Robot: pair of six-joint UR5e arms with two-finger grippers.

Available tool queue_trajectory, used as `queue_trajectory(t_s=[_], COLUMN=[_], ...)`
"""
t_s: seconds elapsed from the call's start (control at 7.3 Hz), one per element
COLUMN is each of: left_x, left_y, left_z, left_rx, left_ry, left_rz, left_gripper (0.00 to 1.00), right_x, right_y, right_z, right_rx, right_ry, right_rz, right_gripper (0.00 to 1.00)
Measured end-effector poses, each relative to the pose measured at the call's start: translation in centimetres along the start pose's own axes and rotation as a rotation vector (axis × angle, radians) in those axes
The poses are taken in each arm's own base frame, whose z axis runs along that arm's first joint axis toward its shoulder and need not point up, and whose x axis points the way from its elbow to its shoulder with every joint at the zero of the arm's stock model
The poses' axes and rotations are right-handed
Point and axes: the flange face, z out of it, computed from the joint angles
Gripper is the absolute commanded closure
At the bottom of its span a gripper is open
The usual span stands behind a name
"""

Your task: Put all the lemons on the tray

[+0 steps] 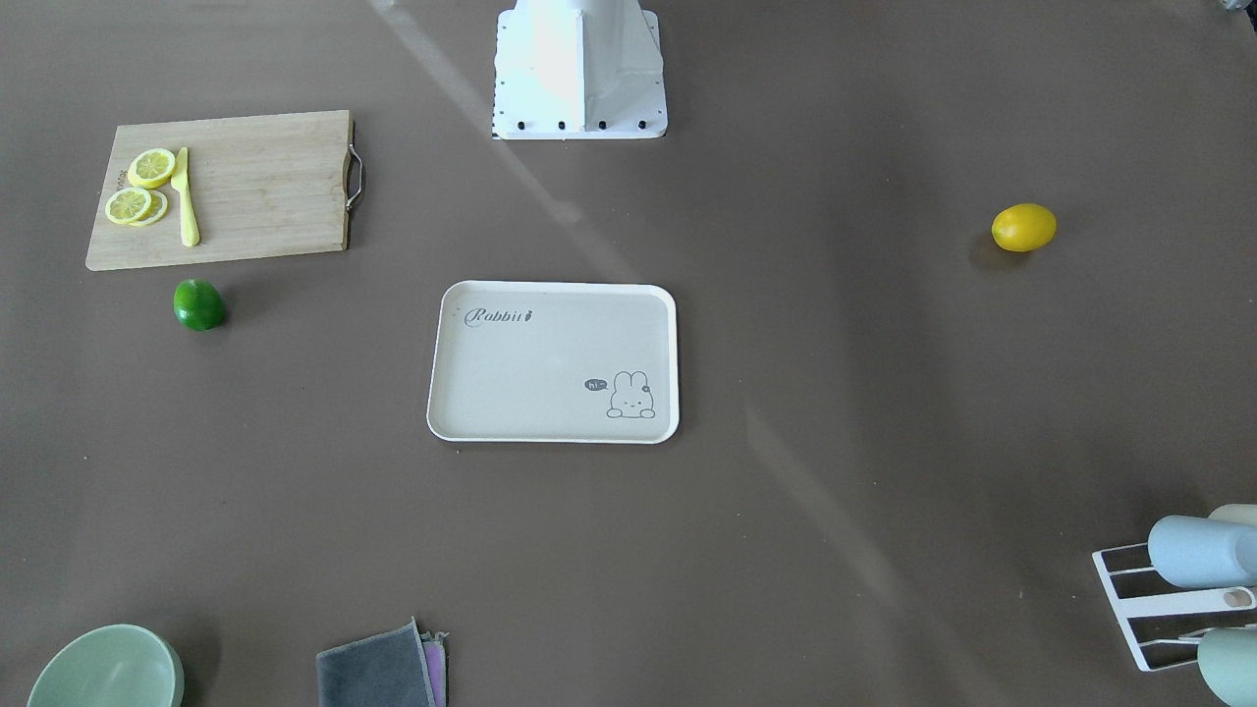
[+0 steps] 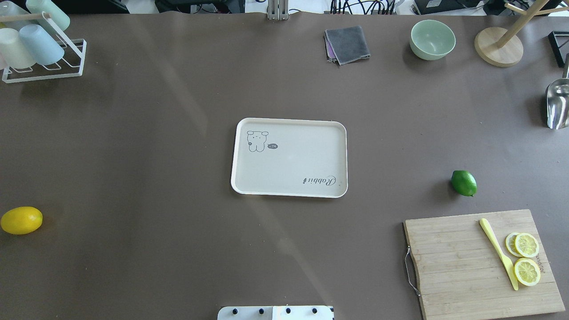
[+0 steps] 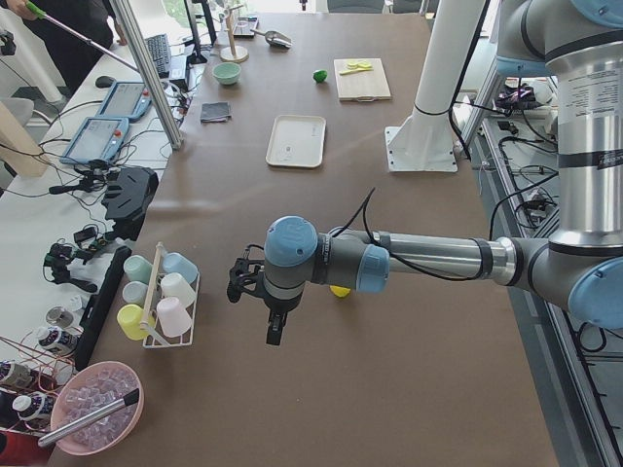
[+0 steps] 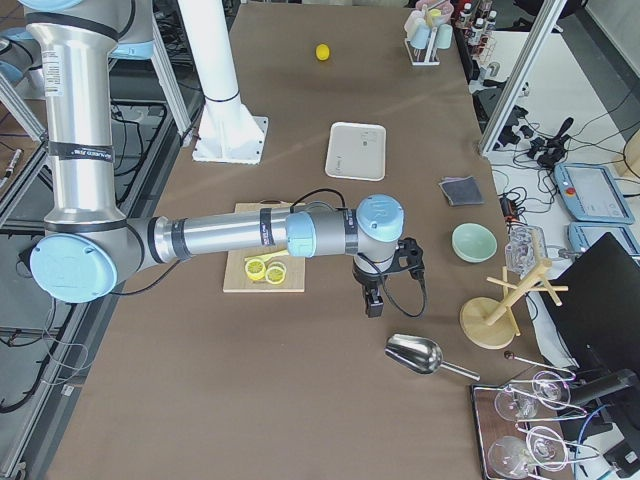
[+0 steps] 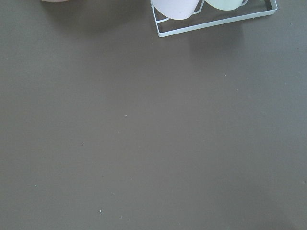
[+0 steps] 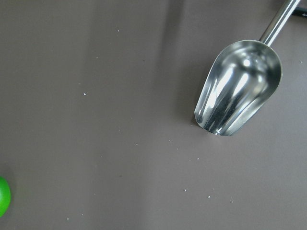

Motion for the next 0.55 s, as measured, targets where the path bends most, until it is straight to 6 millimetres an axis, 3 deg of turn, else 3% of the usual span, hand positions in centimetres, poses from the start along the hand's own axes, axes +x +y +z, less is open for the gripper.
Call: queue_trajectory(t_s=[0.55], left_x=[2.0], left_y=[-0.3], left_z=[-0.7], left_rx=[0.045], left_ry=[0.127], left_rz=[0.039], left_gripper=[0.02], right_x=[-2.2], right_y=[-1.5], right_z=[-0.9], right_rx=[0.049], right_ry=[-0.085], right_rz=[-0.051], right_gripper=[0.0])
